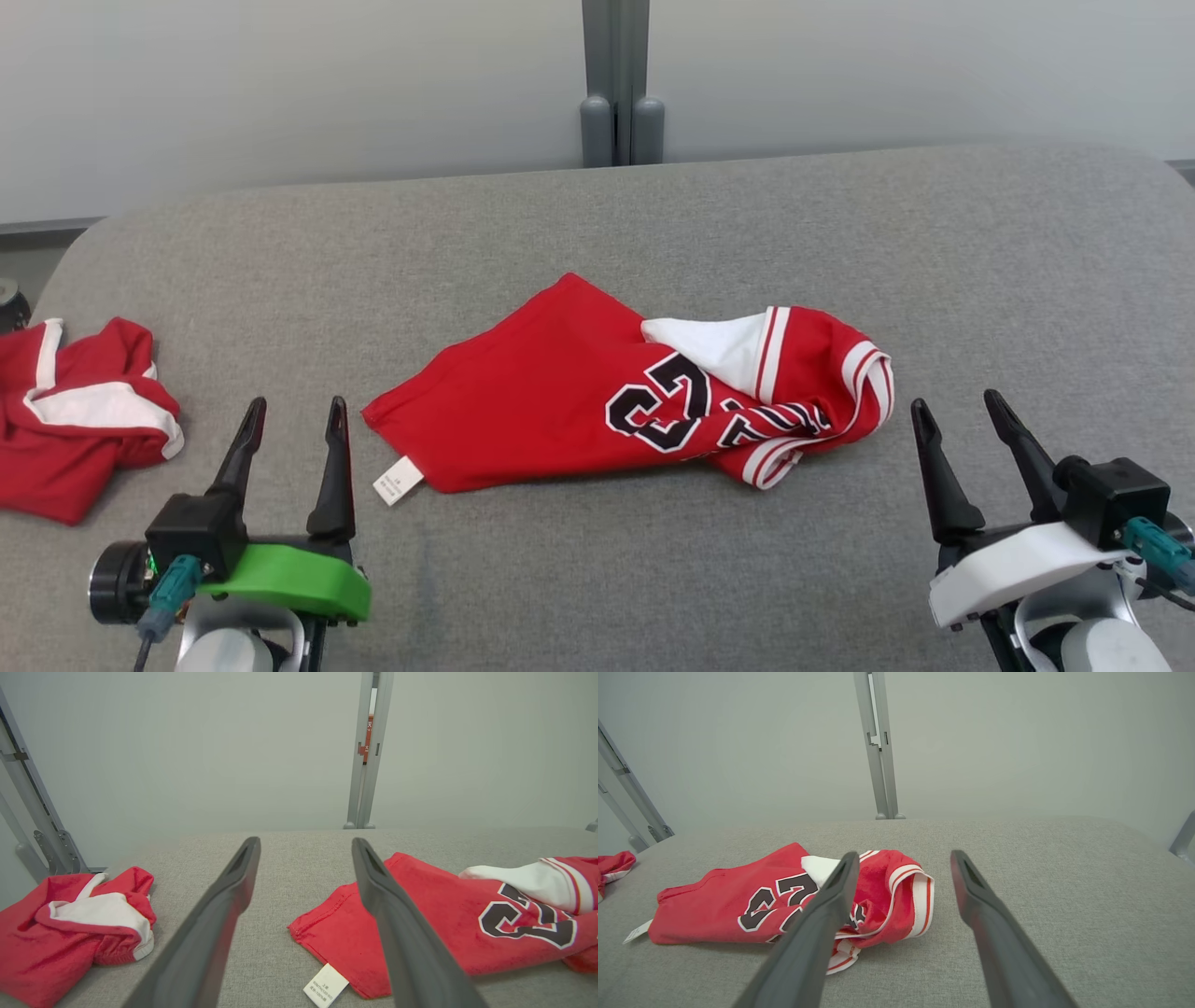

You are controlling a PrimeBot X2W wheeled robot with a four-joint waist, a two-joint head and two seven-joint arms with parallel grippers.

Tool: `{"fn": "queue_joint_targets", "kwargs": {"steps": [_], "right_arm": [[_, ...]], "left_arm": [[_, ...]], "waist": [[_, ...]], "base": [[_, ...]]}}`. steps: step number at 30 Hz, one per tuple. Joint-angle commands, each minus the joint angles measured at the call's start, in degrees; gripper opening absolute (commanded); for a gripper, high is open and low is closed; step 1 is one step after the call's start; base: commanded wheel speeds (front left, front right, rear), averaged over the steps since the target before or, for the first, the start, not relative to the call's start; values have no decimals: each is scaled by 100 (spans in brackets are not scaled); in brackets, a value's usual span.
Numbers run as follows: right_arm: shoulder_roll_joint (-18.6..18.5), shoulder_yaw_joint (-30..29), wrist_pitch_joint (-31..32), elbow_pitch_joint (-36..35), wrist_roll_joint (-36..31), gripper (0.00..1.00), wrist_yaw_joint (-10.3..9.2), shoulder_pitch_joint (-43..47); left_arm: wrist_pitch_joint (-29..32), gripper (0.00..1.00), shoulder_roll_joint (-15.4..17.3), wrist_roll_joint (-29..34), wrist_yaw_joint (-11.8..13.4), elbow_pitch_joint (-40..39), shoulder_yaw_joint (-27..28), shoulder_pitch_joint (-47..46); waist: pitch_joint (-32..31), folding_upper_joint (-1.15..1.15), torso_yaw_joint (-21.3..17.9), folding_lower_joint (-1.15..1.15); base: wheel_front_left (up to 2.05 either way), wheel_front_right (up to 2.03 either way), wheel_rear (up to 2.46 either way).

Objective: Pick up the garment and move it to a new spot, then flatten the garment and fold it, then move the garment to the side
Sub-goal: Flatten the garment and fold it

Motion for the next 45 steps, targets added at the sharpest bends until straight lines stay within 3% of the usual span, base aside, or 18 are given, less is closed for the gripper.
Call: {"fn": "queue_joint_targets", "kwargs": {"steps": [1, 13, 23, 24, 25, 26, 34, 44, 45], "right_arm": [[-55, -3, 23, 32, 48, 100, 0, -146], [-637, 348, 304, 813, 71, 100, 0, -1136], [-780, 229, 496, 2166, 191, 100, 0, -1809], [-772, 241, 462, 2276, 238, 47, 0, -1866], [-767, 249, 450, 2367, 265, 31, 0, -1894], [-738, 263, 428, 2478, 338, 0, -1, -1916], [-575, -245, -163, 2692, 613, 0, -7, -1782], [268, -1687, -559, 2615, 913, 0, -5, -879], [288, -1706, -589, 2619, 925, 30, -5, -819]], "left_arm": [[-1, 100, -30, 62, 2, -46, 25, -164], [-2, 100, -447, 439, -196, -226, 22, -954], [-2, 100, -689, 700, -405, -159, 199, -1198], [-2, 100, -711, 730, -421, -152, 218, -1203], [-2, 100, -726, 755, -439, -150, 236, -1204], [-2, 100, -741, 777, -458, -140, 258, -1199], [-2, 100, -792, 946, -516, -58, 425, -1093], [-2, 100, -801, 994, -504, -9, 605, -852], [-2, 100, -801, 1000, -501, -15, 620, -836]], "waist": [[197, 0, 139, 0], [1244, 0, 797, 0], [1635, 0, 887, 0], [1661, 0, 884, 0], [1677, 0, 879, 0], [1688, 0, 870, 0], [1563, 0, 677, 0], [1259, 0, 358, 0], [1245, 0, 336, 0]], "base": [[0, 0, 0], [0, 0, 0], [0, 0, 0], [0, 0, 0], [0, 0, 0], [0, 0, 0], [0, 0, 0], [0, 0, 0], [0, 0, 0]]}}
